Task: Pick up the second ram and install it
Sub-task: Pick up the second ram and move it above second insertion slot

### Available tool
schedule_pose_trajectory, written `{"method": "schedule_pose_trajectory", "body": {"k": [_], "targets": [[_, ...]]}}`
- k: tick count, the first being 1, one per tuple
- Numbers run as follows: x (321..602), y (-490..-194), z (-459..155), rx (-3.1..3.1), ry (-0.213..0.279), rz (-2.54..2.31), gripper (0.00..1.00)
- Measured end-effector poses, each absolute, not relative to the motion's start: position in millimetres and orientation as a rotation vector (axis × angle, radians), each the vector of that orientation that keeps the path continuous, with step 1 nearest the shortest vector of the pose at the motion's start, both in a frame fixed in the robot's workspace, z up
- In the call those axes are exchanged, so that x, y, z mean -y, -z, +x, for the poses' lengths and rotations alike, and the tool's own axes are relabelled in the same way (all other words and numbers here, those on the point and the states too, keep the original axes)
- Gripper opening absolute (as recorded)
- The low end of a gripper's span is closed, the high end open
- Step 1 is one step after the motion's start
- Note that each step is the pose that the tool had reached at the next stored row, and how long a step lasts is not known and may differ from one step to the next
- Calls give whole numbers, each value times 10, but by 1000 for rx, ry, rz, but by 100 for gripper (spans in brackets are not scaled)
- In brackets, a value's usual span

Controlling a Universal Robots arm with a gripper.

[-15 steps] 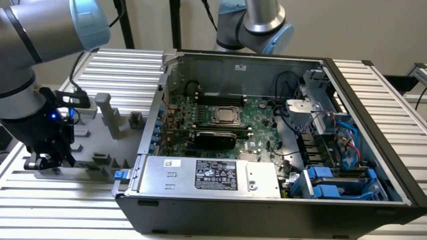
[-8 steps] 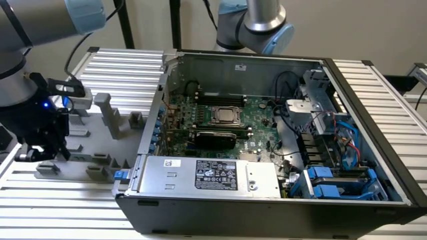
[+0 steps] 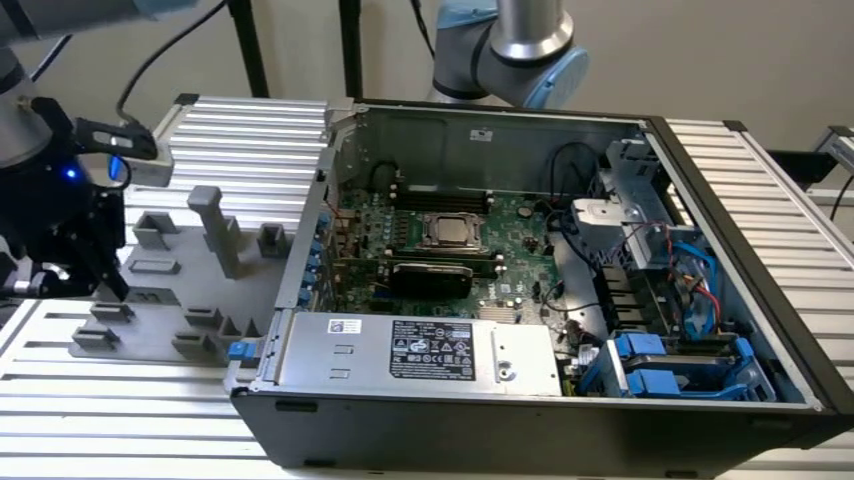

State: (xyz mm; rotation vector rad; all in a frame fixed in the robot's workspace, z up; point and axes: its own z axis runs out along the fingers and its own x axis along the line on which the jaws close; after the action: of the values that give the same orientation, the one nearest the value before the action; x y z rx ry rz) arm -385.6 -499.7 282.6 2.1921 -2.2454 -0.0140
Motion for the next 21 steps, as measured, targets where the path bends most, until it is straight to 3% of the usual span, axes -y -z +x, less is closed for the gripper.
{"method": "schedule_pose_trajectory", "body": {"k": [21], "targets": [[4973,-3623,-3224,2241,15,2196,14]]}}
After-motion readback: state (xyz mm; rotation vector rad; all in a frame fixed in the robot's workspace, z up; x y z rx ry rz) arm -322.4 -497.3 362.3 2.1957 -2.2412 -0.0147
